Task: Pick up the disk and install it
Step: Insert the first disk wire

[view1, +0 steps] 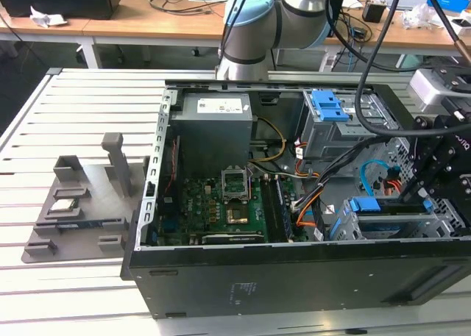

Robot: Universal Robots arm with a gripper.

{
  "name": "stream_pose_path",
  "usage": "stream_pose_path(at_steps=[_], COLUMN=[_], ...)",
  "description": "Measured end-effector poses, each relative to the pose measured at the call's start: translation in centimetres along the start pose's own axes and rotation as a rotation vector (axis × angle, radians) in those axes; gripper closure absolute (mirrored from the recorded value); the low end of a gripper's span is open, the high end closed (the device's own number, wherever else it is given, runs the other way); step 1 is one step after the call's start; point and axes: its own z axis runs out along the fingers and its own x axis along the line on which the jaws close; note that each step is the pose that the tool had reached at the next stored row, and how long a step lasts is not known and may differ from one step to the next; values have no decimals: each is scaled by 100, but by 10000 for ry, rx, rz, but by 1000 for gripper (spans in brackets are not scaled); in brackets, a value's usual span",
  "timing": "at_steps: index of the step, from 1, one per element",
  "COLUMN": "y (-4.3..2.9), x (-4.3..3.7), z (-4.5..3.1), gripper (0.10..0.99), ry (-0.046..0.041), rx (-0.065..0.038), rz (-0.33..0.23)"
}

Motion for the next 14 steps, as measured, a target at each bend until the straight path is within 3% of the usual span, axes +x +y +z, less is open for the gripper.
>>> stream_pose_path(at_steps=[3,4,10,11,13,14], y=[0,1,15,17,25,27], x=[0,0,-36,-43,-59,-62], z=[7,-11,-200,-227,-337,-375], gripper=[910,847,847,863,984,980], ry=[-8,5,4,6,5,6], rx=[-2,0,0,0,0,0], rz=[0,1,1,0,0,0])
